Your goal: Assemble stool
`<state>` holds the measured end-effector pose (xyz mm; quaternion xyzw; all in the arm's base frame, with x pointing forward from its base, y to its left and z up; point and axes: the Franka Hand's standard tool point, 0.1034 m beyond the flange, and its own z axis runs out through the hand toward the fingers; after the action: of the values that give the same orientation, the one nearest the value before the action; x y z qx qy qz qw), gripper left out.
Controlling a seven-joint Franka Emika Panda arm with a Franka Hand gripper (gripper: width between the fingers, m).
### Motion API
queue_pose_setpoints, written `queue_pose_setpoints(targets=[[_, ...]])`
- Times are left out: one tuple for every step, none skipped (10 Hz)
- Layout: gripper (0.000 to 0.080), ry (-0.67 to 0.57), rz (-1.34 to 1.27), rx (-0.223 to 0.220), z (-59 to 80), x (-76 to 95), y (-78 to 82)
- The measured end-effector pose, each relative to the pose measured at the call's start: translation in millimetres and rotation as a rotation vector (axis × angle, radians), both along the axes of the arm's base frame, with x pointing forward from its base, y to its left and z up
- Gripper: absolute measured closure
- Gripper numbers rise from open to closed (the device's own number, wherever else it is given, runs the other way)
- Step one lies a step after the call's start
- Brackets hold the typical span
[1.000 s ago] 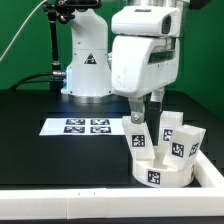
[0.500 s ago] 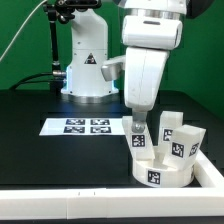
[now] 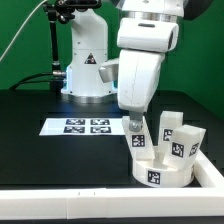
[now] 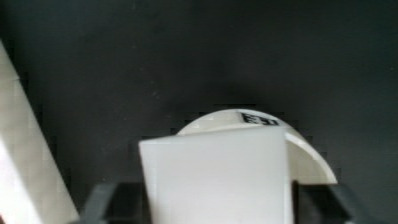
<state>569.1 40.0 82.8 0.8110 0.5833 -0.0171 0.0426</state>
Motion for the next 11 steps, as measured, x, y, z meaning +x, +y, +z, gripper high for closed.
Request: queue_pose_setpoints(targets=[[0.0462,-0.006,-0.074,0.004,0.0,0.0,0.3],[0.0462,-0.014,-0.165,0.005,0.0,0.0,0.2],[0.0462,-0.020,-0.226,0.007,0.0,-0.1,0.2],[0.0462,-0.026,-0.305,0.009,-0.1,-0.1,0.3],[0.0462,-0.034,-0.387,0.011,-0.1,-0.1,0.3],[0.0462,-0.040,-0.489,0.015,-0.3,-0.5,0.5],[0.0462,-0.047,-0.606,0.018,-0.4,-1.0,0.5],[0.0462,-0.056,-0.706,0.021,-0.4,-1.0,1.0],[0.0462,-0.067,-0.840,0.023,-0.4,-1.0,1.4],[0.0462,-0.071,-0.952,0.030,-0.3,-1.3,1.8],[0.0462,-0.075,-1.054,0.037,-0.4,-1.4,2.4]])
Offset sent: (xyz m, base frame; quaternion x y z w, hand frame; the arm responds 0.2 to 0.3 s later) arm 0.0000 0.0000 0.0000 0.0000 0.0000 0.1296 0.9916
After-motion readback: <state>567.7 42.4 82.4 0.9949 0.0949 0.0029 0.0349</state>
